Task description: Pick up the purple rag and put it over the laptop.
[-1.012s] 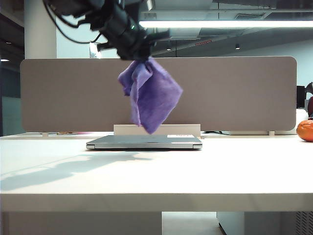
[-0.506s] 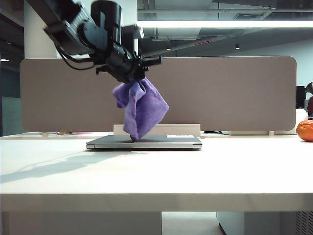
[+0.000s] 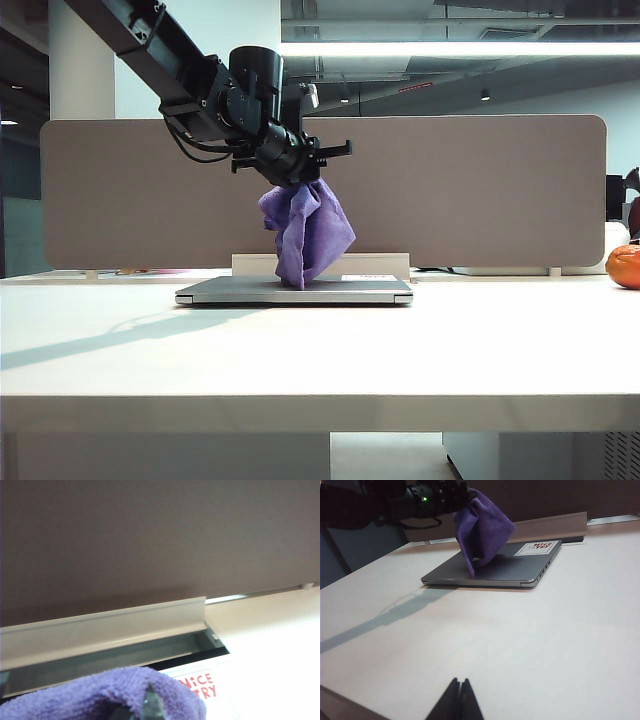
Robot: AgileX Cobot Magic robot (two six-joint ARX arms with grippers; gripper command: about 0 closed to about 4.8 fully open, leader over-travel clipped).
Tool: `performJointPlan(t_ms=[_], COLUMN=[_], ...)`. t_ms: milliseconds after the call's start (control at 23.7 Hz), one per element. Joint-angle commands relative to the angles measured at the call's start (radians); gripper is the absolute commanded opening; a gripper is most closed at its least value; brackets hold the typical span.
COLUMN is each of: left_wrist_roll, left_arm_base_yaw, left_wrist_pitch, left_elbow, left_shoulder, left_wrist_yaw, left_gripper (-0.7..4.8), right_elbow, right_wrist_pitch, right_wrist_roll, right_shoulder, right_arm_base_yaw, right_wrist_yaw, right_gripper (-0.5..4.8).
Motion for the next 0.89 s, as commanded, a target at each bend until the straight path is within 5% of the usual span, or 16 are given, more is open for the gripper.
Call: performJointPlan(t_ms=[42, 379, 885], left_wrist_roll=[0.004, 0.004, 0.003], left_arm_base_yaw=[0.007, 0.023, 0.024], left_wrist_pitch=[0.002, -0.114, -0.165], left_elbow=[0.044, 0.051, 0.056], left_shoulder=[0.034, 0.096, 0.089], left_wrist_yaw=[0.003, 0.023, 0.09], left_gripper=[-0.06, 0.05, 4.03], right_elbow=[-0.003, -0.003, -0.003], right_wrist_pitch=[0.017, 0.017, 0.016], right_wrist_roll=[0.001, 0.001, 0.001], right_shoulder=[-0.002, -0.002, -0.002], right_arm_base_yaw=[0.001, 0.001, 0.001], right_wrist_yaw=[-0.001, -0.002, -0.001], right_gripper=[0.22, 0.22, 0.22])
